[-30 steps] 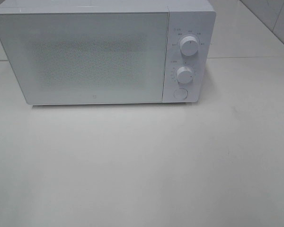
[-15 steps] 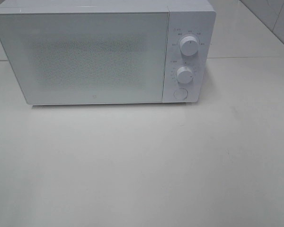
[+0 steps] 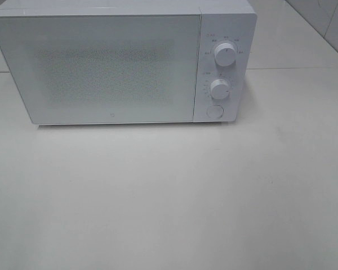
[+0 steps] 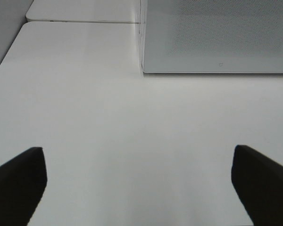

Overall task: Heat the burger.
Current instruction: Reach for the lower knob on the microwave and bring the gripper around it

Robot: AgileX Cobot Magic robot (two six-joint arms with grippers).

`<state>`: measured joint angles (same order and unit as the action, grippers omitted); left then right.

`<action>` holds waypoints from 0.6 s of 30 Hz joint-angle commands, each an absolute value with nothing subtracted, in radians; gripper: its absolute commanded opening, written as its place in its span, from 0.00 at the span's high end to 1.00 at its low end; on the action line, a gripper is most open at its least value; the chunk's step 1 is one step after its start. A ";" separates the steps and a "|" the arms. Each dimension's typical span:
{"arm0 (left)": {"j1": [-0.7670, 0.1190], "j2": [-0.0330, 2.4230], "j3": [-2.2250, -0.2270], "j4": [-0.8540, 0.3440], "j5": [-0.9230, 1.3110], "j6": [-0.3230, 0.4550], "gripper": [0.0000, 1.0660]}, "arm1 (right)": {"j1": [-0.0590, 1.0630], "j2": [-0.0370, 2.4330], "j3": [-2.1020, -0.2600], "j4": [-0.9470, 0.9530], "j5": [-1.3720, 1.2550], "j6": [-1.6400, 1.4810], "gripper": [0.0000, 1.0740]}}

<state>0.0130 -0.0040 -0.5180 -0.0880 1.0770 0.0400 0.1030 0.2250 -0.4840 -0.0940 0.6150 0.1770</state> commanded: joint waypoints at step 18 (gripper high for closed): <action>0.017 -0.023 -0.515 -0.094 1.068 0.041 0.07 | 0.096 0.479 -0.386 -0.097 0.198 0.183 0.29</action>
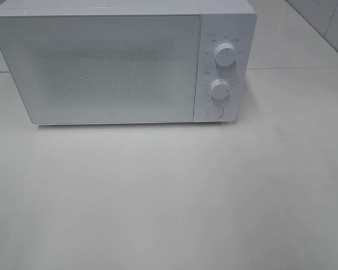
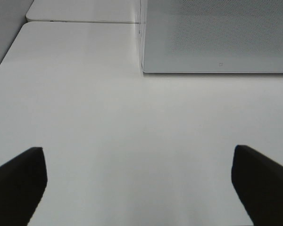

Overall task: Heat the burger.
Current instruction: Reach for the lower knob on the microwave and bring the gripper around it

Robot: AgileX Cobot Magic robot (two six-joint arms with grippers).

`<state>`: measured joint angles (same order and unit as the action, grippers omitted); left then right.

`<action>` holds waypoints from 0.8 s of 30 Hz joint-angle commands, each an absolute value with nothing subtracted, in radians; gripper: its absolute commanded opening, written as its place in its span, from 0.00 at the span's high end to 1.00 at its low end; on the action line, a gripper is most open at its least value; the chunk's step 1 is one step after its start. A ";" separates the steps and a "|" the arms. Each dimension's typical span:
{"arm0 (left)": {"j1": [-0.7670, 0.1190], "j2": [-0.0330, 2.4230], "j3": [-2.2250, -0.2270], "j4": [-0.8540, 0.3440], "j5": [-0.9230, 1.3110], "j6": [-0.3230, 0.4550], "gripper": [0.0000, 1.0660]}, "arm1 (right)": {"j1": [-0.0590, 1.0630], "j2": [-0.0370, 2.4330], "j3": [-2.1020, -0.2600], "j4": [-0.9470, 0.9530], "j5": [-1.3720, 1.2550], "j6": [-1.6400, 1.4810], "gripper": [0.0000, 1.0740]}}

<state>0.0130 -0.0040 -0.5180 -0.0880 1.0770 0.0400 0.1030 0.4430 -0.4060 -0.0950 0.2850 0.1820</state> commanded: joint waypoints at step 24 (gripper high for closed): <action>0.017 -0.023 -0.515 -0.094 1.068 0.041 0.07 | 0.096 0.938 -0.227 -0.014 -0.632 0.077 0.29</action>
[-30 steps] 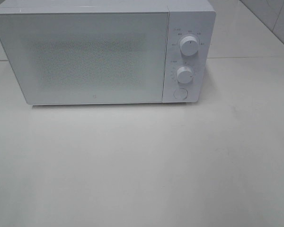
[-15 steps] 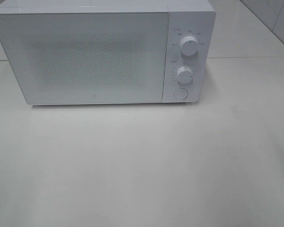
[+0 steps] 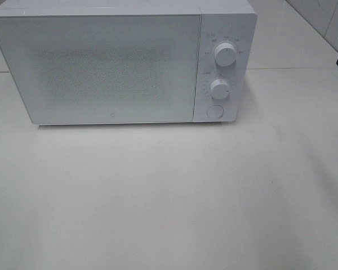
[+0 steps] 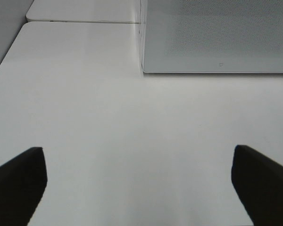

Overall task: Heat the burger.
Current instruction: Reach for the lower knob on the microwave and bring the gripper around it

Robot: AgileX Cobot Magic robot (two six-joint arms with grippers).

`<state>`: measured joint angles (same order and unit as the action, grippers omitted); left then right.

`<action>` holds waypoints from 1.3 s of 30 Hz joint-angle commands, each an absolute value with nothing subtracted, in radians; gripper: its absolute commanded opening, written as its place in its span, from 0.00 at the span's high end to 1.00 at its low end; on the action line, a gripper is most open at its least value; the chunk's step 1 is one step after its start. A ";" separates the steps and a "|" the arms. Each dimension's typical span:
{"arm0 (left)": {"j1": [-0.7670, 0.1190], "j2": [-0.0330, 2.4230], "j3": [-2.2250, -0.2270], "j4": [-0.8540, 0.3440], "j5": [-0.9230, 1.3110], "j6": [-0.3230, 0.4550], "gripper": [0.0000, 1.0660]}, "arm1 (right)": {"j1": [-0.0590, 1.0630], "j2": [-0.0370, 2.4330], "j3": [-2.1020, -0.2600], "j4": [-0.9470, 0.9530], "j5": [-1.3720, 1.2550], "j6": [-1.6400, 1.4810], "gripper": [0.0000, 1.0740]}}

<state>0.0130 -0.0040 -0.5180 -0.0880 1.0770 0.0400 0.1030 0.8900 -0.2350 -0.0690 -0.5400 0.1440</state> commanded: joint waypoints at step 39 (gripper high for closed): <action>0.017 -0.023 -0.515 -0.094 1.068 0.042 0.08 | 0.720 1.617 -0.182 0.753 -1.404 -0.165 0.29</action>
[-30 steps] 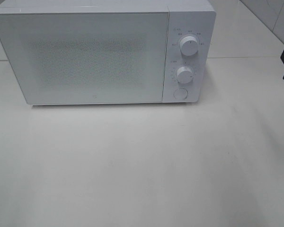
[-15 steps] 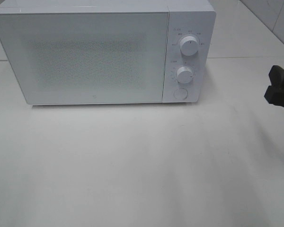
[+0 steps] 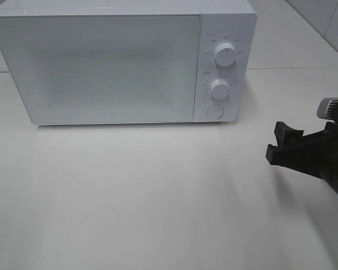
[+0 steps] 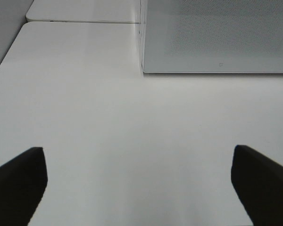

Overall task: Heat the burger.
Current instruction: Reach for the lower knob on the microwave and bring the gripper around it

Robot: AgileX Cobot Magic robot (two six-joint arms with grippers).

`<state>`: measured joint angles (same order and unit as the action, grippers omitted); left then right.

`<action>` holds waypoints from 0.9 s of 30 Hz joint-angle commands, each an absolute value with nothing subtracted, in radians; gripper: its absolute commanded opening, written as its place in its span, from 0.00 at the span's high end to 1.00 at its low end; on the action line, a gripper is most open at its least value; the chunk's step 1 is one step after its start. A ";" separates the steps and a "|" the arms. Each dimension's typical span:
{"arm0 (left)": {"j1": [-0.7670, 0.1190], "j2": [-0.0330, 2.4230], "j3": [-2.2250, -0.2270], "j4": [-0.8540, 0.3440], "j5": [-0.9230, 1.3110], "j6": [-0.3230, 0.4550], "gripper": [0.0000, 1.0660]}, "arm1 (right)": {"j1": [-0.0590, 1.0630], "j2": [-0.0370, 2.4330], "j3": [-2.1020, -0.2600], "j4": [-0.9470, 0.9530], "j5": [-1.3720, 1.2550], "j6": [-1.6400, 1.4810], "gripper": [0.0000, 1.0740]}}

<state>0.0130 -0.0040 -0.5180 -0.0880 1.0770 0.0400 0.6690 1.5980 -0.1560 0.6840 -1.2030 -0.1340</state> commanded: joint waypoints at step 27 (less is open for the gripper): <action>0.017 -0.023 -0.515 -0.094 1.068 0.042 0.08 | 0.890 1.719 -0.486 1.002 -1.299 -0.403 0.29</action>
<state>0.0130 -0.0040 -0.5180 -0.0880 1.0770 0.0400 0.8850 1.7190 -0.4790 1.0120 -1.2070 -0.3960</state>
